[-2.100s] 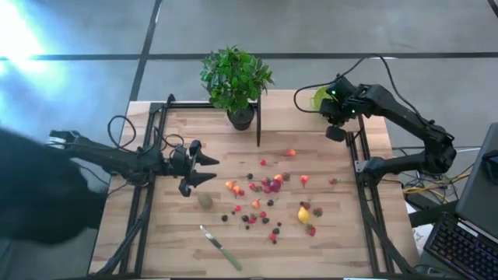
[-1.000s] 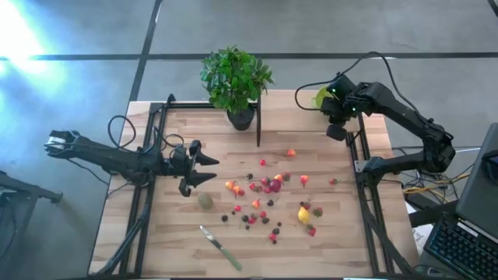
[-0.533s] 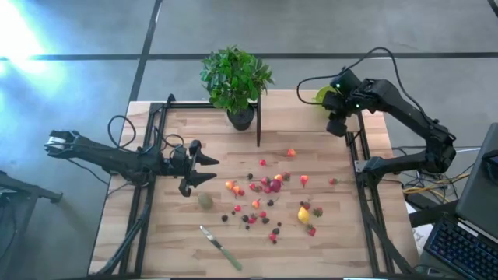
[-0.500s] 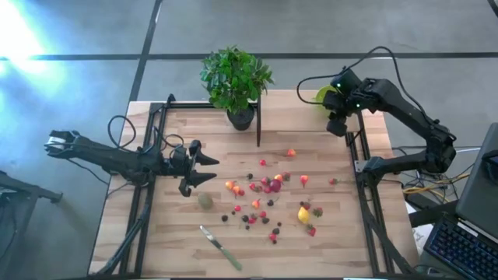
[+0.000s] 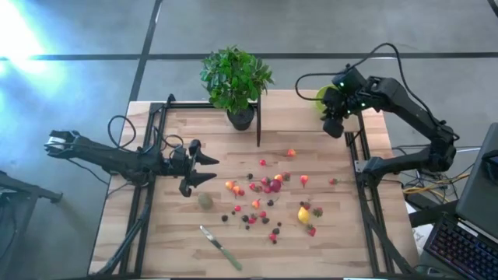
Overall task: Pick & Place Fruit
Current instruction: Put the strawberry into the green strainer bowl on the shelf
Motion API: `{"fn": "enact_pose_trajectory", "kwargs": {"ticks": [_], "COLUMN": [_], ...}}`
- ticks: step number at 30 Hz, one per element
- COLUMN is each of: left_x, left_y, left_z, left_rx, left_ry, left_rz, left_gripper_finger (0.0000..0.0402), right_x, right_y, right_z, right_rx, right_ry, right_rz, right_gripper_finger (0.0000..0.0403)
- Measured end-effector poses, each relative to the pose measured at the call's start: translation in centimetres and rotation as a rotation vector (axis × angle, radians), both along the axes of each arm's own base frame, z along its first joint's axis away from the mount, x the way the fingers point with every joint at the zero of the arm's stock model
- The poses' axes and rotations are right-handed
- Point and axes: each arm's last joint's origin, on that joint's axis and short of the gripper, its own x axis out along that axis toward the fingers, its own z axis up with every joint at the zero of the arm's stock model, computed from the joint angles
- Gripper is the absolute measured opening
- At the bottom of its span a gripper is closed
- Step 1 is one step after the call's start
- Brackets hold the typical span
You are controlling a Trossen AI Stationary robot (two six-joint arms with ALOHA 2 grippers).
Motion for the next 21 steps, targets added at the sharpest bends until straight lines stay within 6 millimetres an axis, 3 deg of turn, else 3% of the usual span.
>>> {"fn": "enact_pose_trajectory", "kwargs": {"ticks": [14,21], "left_x": [0.0,0.0], "left_y": [0.0,0.0], "left_z": [0.0,0.0], "left_rx": [0.004,0.005], "left_ry": [0.000,0.004], "left_rz": [0.001,0.001], "left_gripper_finger": [0.0229,0.0229], "right_x": [2.7,3.5], "right_y": [5.4,9.4], "right_z": [0.7,0.0], "right_rx": [0.043,0.111], "right_ry": [-0.051,-0.026], "right_rz": [0.193,0.299], "right_gripper_finger": [0.0017,0.0012]}}
